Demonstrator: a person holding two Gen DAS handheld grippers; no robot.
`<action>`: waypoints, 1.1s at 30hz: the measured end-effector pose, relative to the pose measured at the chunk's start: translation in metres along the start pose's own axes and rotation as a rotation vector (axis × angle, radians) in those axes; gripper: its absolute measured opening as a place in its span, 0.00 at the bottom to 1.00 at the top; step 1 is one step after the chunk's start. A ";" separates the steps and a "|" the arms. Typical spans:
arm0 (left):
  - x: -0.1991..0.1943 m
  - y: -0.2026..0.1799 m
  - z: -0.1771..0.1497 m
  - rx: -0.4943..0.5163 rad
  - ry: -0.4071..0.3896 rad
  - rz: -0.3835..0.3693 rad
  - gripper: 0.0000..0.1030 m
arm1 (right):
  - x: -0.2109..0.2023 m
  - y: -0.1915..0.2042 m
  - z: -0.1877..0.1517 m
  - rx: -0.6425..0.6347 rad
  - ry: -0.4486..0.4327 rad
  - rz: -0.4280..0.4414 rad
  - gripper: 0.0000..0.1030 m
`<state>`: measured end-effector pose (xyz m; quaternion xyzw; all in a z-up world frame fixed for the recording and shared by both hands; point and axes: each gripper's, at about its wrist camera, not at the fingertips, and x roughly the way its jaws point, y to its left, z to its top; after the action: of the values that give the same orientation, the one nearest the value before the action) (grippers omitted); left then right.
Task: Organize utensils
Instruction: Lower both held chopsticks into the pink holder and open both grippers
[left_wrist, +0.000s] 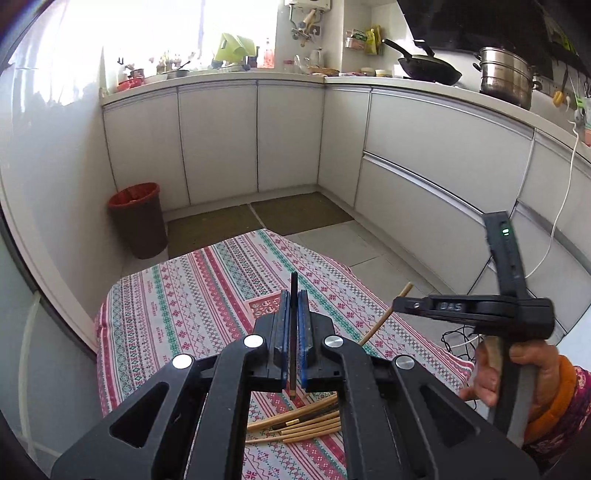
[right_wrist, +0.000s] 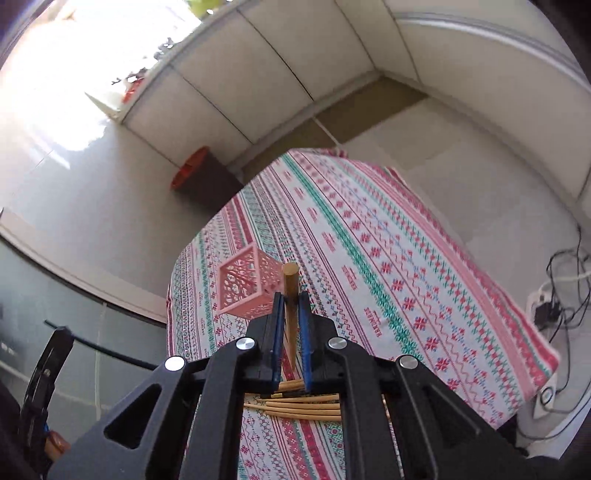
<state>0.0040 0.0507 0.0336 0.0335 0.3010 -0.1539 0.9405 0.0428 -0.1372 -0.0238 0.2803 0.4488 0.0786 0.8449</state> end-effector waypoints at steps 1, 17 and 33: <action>-0.001 0.001 0.001 -0.003 -0.003 0.003 0.03 | -0.006 0.002 0.000 -0.018 -0.010 0.005 0.08; -0.017 0.010 0.033 -0.098 -0.101 0.029 0.03 | -0.099 0.035 0.033 -0.140 -0.173 0.059 0.08; 0.028 0.024 0.068 -0.182 -0.121 0.057 0.03 | -0.064 0.095 0.083 -0.268 -0.191 0.088 0.08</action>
<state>0.0708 0.0555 0.0728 -0.0530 0.2552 -0.1009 0.9602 0.0836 -0.1162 0.1105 0.1904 0.3391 0.1476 0.9094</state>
